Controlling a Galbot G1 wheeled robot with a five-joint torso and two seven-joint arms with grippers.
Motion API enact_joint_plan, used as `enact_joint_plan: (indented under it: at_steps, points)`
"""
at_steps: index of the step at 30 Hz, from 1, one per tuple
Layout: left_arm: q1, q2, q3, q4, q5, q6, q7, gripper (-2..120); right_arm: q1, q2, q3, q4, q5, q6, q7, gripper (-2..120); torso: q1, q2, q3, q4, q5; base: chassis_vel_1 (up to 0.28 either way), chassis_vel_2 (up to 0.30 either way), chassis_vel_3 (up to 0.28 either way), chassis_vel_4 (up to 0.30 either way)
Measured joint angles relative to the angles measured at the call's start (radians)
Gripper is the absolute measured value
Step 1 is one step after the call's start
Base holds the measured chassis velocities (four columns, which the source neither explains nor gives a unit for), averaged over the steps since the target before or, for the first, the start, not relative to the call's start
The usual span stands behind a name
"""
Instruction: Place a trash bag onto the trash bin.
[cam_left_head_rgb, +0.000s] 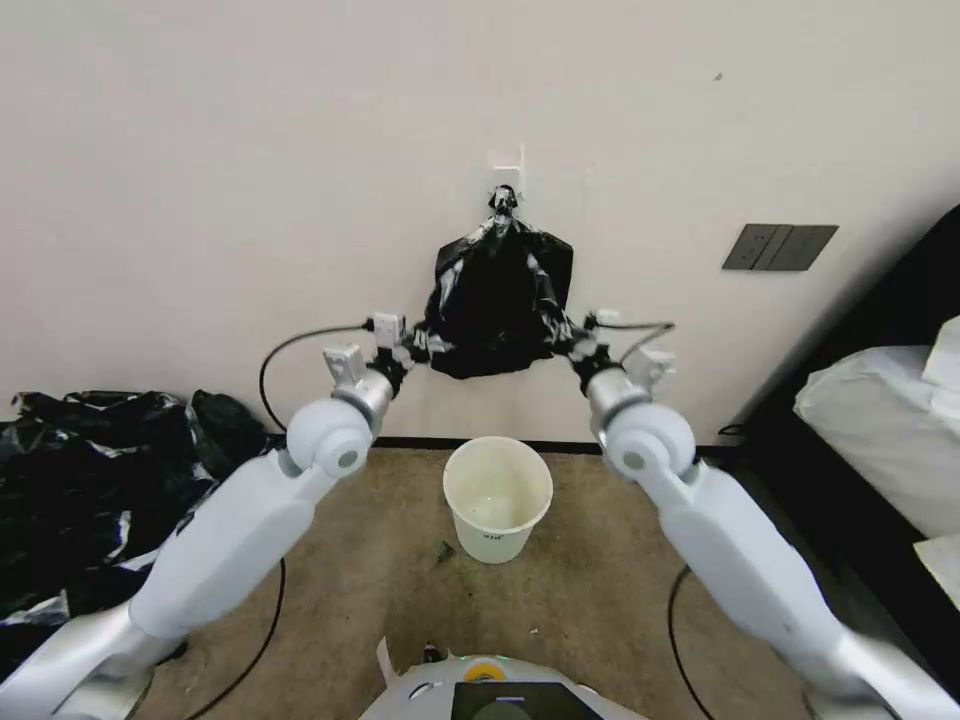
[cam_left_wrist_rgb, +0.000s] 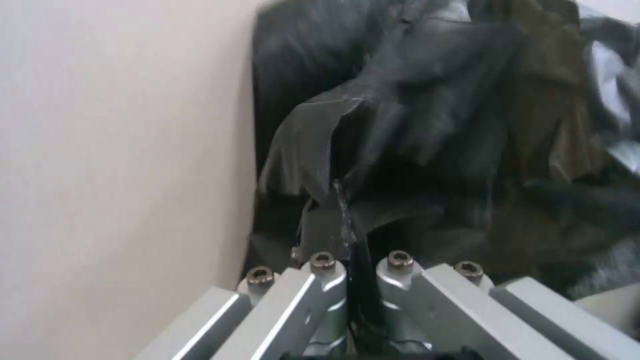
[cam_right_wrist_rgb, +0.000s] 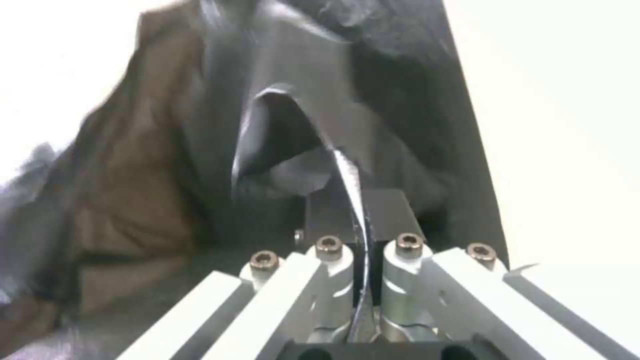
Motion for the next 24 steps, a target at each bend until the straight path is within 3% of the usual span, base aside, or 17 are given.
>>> enact_joint_plan:
  at_steps: [3,8,11,18,24]
  points:
    - [0.061,0.007,-0.014,-0.044,-0.010,-0.008,0.004,0,-0.078,-0.001,0.040,0.048,0.010,0.011,-0.013,0,0.000,0.000,0.000,0.0000,0.0000,0.000,0.000,0.000,0.000]
    - [0.130,0.044,-0.060,-0.152,-0.095,-0.013,0.010,0,-0.162,-0.049,0.126,0.165,0.138,-0.006,-0.018,0,0.000,0.000,0.000,-0.0001,0.0002,0.000,0.000,0.000,0.000]
    - [0.202,0.079,-0.096,-0.233,-0.164,-0.018,0.011,0,-0.202,-0.136,0.193,0.259,0.278,-0.051,0.001,0,0.000,0.000,0.000,-0.0003,0.0000,0.000,0.000,0.000,0.000]
    - [0.357,0.085,-0.113,-0.290,-0.178,-0.023,0.002,0,-0.247,-0.198,0.207,0.345,0.418,-0.089,0.065,0,0.000,0.000,0.000,0.0001,-0.0001,0.000,0.000,0.000,0.000]
    - [0.450,0.065,-0.107,-0.292,-0.128,-0.025,0.002,0,-0.294,-0.173,0.177,0.358,0.507,-0.118,0.121,0,0.000,0.000,0.000,-0.0001,-0.0001,0.000,0.000,0.000,0.000]
